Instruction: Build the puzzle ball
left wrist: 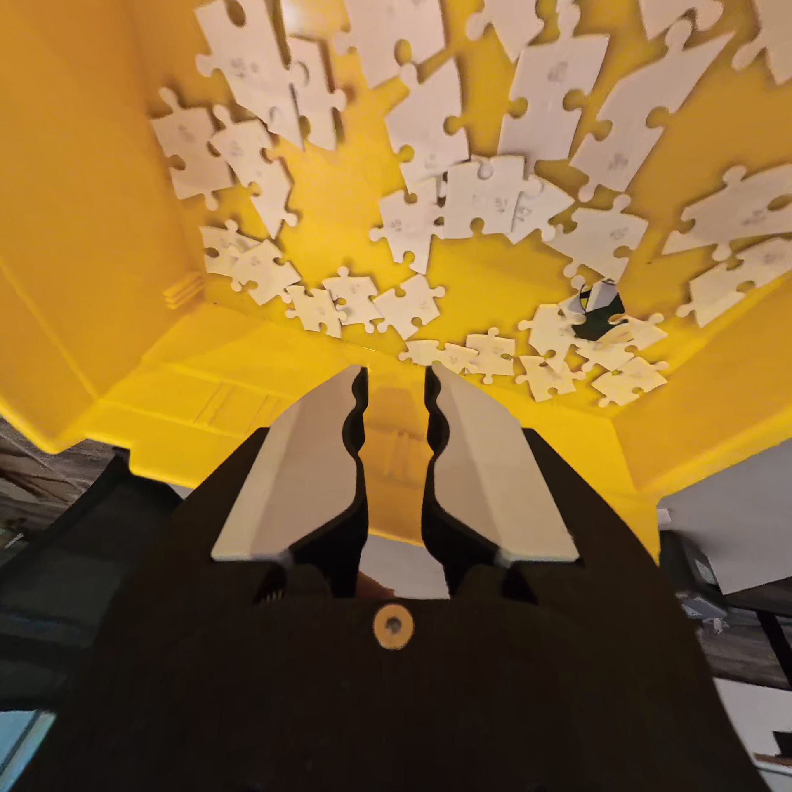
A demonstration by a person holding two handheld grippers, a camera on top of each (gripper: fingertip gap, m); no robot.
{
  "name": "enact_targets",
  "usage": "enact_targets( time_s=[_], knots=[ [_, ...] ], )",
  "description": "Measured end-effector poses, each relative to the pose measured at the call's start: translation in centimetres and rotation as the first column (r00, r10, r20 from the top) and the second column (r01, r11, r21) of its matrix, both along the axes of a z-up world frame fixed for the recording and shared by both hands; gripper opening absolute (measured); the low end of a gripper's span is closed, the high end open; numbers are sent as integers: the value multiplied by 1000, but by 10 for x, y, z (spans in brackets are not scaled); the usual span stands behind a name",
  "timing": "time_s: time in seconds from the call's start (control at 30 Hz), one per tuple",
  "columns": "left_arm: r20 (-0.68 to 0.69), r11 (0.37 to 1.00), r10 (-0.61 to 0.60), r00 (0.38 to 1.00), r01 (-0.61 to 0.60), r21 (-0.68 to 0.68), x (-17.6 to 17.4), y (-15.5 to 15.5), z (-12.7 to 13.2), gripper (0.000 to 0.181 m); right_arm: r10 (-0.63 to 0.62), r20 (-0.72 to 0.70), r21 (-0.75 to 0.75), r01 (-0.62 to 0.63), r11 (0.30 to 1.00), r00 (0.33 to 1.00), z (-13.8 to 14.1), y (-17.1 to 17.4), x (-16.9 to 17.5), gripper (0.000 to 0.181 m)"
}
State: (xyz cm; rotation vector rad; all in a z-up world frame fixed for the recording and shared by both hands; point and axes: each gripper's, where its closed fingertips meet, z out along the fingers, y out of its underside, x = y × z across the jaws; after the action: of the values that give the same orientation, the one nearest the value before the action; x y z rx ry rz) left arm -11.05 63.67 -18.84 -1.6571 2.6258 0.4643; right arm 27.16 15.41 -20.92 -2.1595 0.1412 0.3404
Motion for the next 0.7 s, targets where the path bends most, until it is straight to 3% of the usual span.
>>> enact_targets(
  time_s=[0.3, 0.5, 0.7],
  knots=[
    [-66, 999, -35, 997, 33, -37, -7, -8, -17, 31, 0, 4, -1, 0, 1000, 1000, 0, 0, 0, 27],
    [-221, 994, -110, 969, 108, -19, -27, -13, -24, 32, 1, 0, -1, -1, 1000, 1000, 0, 0, 0, 27],
    [-263, 990, -138, 955, 131, -44, -30, -23, -36, 33, 1, 0, 2, -1, 1000, 1000, 0, 0, 0, 27]
  ],
)
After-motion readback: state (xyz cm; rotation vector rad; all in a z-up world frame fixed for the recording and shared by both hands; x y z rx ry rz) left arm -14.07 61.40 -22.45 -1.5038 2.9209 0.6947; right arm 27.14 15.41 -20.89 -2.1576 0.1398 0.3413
